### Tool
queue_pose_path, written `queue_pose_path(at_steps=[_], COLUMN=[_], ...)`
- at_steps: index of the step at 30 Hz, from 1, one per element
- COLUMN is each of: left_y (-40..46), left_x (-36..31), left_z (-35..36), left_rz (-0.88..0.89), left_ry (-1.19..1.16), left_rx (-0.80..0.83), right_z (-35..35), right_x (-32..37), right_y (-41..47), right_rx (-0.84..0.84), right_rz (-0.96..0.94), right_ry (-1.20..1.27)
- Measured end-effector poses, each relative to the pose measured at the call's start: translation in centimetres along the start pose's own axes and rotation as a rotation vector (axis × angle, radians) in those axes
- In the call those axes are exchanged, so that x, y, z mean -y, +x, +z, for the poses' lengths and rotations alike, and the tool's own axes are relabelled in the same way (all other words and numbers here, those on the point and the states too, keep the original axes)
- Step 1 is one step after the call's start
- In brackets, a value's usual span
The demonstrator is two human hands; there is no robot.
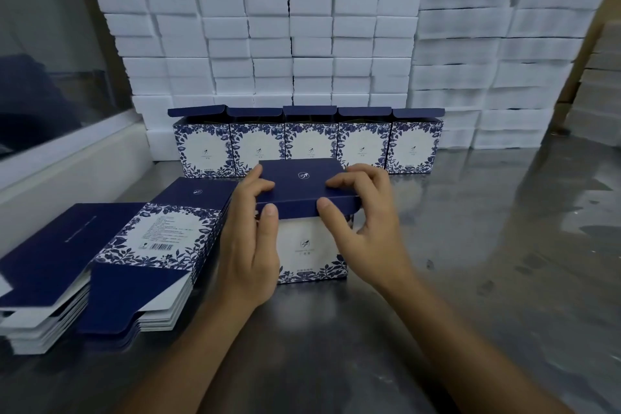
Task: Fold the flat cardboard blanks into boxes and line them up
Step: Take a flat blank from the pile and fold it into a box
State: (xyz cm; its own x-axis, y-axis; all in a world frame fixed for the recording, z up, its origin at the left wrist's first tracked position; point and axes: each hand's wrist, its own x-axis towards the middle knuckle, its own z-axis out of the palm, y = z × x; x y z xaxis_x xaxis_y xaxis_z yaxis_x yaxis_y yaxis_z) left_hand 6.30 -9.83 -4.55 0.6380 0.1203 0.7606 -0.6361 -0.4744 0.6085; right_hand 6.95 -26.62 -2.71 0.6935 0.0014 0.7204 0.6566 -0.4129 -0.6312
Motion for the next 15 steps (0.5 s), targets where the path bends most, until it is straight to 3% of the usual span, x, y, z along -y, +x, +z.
queue_pose_path(at_steps=[7, 15], left_y=[-0.3, 0.0], left_x=[-0.7, -1.0], left_z=[0.8, 1.5], left_rz=[0.026, 0.136], left_ry=[0.182, 0.227], left_rx=[-0.019, -0.064], right_z=[1.6, 3.0], right_x=[0.4, 1.2], right_y=[-0.2, -0.1], right_rx=[-0.123, -0.189], right_rz=[-0.265, -0.311], right_ry=[-0.334, -0.514])
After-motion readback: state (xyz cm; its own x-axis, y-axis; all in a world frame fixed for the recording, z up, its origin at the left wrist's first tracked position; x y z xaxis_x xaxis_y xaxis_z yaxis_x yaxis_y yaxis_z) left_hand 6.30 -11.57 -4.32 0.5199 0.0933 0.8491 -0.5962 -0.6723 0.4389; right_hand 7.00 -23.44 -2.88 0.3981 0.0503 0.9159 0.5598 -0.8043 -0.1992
